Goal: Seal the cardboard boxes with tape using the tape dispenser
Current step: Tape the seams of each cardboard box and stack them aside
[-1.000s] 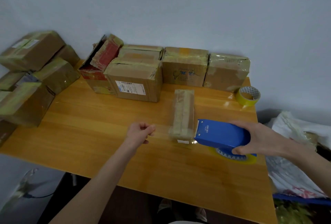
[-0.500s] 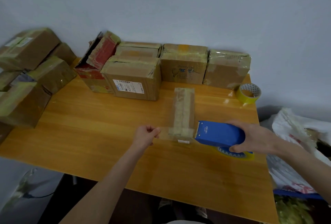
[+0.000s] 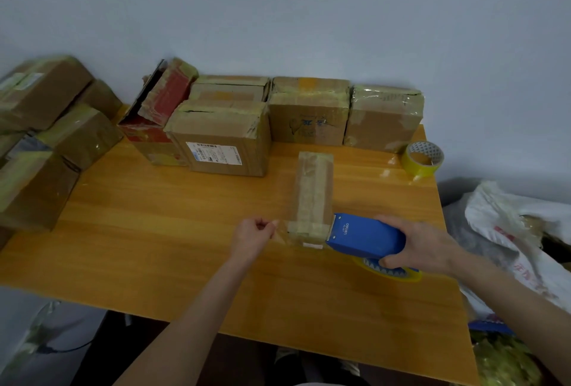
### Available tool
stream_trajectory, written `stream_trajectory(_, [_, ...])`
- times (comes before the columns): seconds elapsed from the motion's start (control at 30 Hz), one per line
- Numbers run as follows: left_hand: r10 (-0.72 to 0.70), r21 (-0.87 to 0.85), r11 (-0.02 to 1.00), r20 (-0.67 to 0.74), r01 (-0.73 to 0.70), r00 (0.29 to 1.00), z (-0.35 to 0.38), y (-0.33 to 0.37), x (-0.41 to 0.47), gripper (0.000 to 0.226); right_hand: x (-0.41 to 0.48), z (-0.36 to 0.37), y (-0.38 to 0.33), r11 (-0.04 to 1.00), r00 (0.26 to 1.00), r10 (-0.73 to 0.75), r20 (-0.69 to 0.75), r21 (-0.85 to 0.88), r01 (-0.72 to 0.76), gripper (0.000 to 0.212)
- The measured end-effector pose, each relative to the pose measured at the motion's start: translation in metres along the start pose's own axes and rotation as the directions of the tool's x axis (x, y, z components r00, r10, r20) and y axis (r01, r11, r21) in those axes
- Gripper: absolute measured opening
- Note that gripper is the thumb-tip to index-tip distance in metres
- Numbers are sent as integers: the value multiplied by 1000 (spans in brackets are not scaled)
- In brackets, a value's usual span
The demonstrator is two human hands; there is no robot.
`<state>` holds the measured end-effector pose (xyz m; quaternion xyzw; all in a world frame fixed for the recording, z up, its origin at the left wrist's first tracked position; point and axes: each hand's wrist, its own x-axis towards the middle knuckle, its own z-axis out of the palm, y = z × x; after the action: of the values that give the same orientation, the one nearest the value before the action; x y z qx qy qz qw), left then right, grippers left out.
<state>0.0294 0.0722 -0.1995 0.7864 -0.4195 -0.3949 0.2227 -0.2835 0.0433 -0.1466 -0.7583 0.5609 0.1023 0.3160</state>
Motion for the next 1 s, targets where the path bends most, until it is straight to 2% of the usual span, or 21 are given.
stream_trajectory(0.17, [20,79,997,70,-26,997,8,-6,3,22,2,10,-6,997,1000,-5,0,71,5,86])
stream_trajectory(0.27, [54,277,957,128,-88,990,10,-14,4,42,-1,9,0,998,1000,5,-5,70,-4,86])
stream_trajectory(0.3, [60,324,942,81,-83,995,8,-17,1,49,-2,9,2,998,1000,4,-11,65,-4,86])
stream_trajectory(0.33, [135,363,924,-15,-120,991,6,-19,-4,51,-3,8,3,998,1000,1,-17,59,0,86])
stream_trajectory(0.37, [298,400,887,-112,-232,948,5,-19,-12,51,-4,7,4,998,1000,-4,-25,61,6,84])
stream_trajectory(0.4, [471,442,815,-130,-374,872,6,-15,-21,51,-5,7,5,997,999,-8,-33,72,10,83])
stream_trajectory(0.43, [602,481,716,-58,-506,797,10,-7,-30,53,-6,6,6,996,999,-9,-33,88,12,81])
stream_trajectory(0.47, [671,517,601,87,-609,737,15,1,-40,57,-7,6,7,995,999,-9,-31,103,12,80])
stream_trajectory(0.5, [667,553,504,239,-663,706,23,7,-47,60,-7,6,8,994,999,-9,-32,112,12,81])
stream_trajectory(0.53, [616,591,442,347,-675,707,30,8,-50,63,-7,7,7,994,999,-11,-34,111,15,81])
stream_trajectory(0.57, [560,628,412,397,-660,727,33,7,-50,65,-7,8,6,994,999,-16,-32,107,19,81])
stream_trajectory(0.67, [489,658,441,394,-610,778,30,-2,-45,67,-2,14,0,990,1000,-28,-14,138,29,82])
stream_trajectory(0.9, [493,495,611,373,-618,786,11,2,-43,56,6,15,-13,986,998,-54,-31,159,58,78])
stream_trajectory(1.0, [478,513,609,371,-605,796,5,6,-39,54,12,17,-18,992,997,-66,-45,105,70,79])
